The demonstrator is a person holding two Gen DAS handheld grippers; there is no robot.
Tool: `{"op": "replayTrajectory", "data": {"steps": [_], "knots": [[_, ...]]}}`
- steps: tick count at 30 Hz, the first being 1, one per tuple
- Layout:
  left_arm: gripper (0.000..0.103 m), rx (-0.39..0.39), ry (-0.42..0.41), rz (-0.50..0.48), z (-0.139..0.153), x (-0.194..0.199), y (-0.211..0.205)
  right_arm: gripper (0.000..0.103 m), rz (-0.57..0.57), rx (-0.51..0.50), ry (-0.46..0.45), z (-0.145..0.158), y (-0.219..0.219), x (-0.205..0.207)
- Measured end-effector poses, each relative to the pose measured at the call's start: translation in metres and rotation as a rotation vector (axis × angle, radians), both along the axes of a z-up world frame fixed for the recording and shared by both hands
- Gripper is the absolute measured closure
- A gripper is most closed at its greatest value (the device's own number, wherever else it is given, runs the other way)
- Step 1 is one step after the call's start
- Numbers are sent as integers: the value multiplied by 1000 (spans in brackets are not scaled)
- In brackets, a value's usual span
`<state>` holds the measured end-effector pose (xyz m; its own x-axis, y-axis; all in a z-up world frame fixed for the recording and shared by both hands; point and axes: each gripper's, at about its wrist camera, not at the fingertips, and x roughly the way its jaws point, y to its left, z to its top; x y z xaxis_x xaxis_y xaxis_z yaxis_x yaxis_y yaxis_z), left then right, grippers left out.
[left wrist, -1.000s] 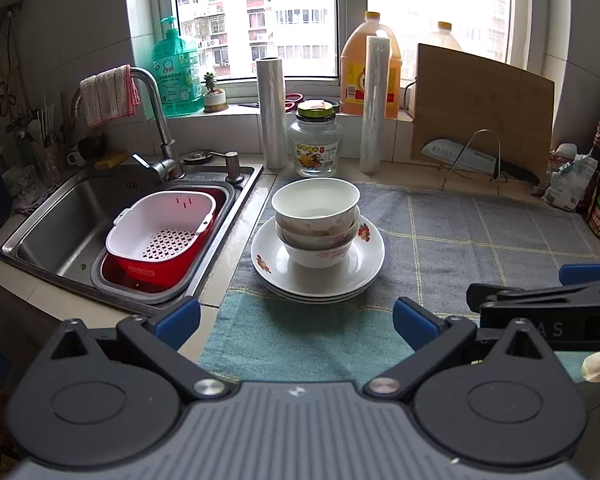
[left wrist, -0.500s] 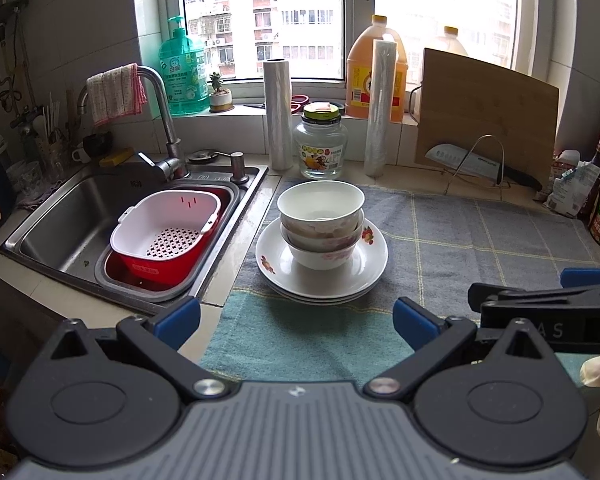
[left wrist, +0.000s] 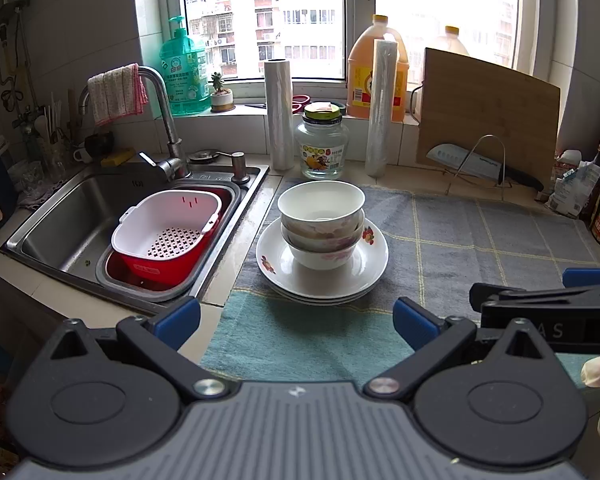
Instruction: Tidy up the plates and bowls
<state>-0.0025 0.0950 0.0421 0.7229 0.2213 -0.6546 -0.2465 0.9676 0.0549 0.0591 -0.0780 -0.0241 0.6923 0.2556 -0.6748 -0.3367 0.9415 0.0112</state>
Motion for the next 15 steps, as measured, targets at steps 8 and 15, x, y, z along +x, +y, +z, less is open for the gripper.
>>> {"op": "replayTrajectory", "data": {"steps": [8, 15], "knots": [[1, 0, 0, 0, 0, 0, 0, 0, -6, -1, 3, 1, -1, 0], [1, 1, 2, 0, 1, 0, 0, 0, -8, -3, 2, 1, -1, 0]]}}
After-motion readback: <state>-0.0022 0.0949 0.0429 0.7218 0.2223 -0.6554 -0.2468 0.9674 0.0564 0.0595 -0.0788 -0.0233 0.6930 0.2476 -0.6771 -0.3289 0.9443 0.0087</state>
